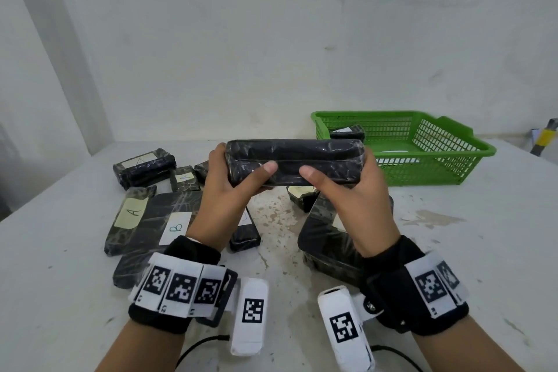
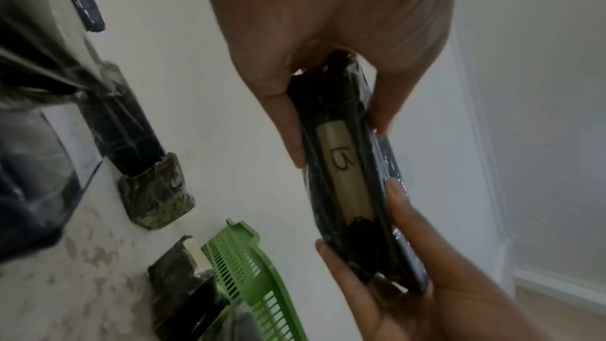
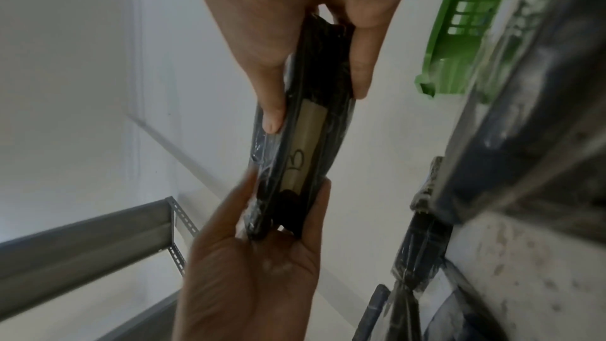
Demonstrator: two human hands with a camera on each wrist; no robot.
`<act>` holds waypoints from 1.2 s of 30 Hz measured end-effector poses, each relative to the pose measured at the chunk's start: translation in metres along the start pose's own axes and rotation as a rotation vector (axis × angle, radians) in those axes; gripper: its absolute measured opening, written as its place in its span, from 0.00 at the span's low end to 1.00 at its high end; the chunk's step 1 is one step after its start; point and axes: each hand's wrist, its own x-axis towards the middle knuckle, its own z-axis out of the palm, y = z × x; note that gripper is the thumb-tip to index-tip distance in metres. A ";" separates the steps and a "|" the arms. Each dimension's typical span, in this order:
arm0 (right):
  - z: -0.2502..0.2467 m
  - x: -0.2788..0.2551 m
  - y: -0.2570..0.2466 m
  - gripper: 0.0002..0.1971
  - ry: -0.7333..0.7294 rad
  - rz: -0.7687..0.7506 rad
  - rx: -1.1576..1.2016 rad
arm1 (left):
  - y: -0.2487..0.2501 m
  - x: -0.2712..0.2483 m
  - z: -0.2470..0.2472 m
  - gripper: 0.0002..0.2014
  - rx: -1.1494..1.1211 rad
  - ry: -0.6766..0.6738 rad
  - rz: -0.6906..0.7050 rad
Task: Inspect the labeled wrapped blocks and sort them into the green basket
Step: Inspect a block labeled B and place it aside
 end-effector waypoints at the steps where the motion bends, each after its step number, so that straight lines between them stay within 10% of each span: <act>1: -0.001 0.000 0.000 0.24 0.010 -0.020 -0.001 | 0.001 -0.001 0.001 0.35 -0.020 -0.017 -0.001; 15: -0.004 0.008 -0.010 0.26 -0.077 0.238 0.211 | -0.002 0.004 -0.005 0.16 0.098 -0.015 0.112; 18: -0.006 0.010 -0.007 0.08 -0.014 0.220 0.324 | -0.003 0.003 -0.001 0.16 0.079 0.024 0.101; 23: -0.007 0.012 -0.006 0.24 0.024 0.247 0.451 | 0.004 0.003 0.000 0.19 -0.230 -0.044 -0.040; 36: -0.006 0.012 0.006 0.16 0.000 0.240 0.295 | 0.000 0.005 -0.002 0.18 -0.085 0.035 -0.003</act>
